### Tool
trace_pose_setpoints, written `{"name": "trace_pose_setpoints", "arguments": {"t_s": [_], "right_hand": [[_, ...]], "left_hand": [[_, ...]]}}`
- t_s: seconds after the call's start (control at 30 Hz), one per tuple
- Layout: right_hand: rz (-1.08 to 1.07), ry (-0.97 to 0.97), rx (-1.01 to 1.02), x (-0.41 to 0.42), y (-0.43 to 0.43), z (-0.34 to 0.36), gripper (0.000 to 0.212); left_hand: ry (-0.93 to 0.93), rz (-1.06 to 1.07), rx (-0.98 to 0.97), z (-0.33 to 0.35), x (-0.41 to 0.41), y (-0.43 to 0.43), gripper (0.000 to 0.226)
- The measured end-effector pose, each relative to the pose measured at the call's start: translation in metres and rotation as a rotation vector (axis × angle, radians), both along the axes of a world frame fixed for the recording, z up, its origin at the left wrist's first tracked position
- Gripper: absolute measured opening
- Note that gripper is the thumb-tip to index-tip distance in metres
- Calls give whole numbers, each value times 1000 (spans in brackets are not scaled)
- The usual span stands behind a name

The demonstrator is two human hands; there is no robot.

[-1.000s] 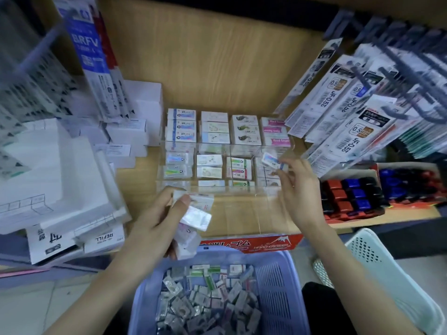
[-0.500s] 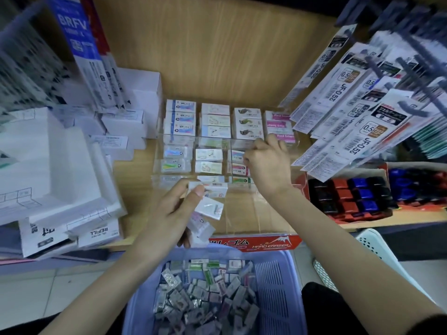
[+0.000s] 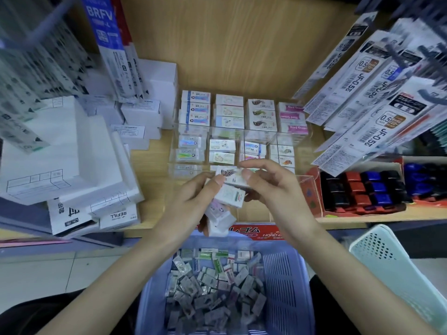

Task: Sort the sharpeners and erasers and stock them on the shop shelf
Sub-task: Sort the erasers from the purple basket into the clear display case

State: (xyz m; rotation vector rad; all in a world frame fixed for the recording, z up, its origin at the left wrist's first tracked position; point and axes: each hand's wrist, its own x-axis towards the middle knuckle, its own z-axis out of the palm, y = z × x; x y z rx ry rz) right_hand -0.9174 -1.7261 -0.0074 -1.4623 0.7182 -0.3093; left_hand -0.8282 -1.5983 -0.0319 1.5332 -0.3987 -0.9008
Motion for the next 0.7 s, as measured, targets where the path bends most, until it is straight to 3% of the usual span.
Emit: {"name": "trace_pose_setpoints", "arguments": {"t_s": [0.13, 0.33, 0.4, 0.5, 0.57, 0.63, 0.7], "right_hand": [[-140, 11, 76, -10, 3, -4, 3], [49, 38, -24, -17, 3, 0, 16], [208, 72, -81, -21, -3, 4, 29], [411, 92, -122, -26, -15, 8, 66], [313, 41, -121, -27, -21, 6, 58], [65, 17, -64, -25, -33, 3, 37], [-180, 33, -40, -22, -50, -2, 29]], "left_hand": [[-71, -104, 16, -2, 1, 1, 15], [-209, -140, 40, -4, -1, 0, 24], [-228, -192, 43, -6, 0, -2, 24], [-289, -264, 74, -11, -1, -2, 17], [-268, -239, 73, -12, -2, -3, 19], [-201, -164, 45, -9, -4, -5, 23], [-150, -100, 32, -6, -4, -7, 35]]}}
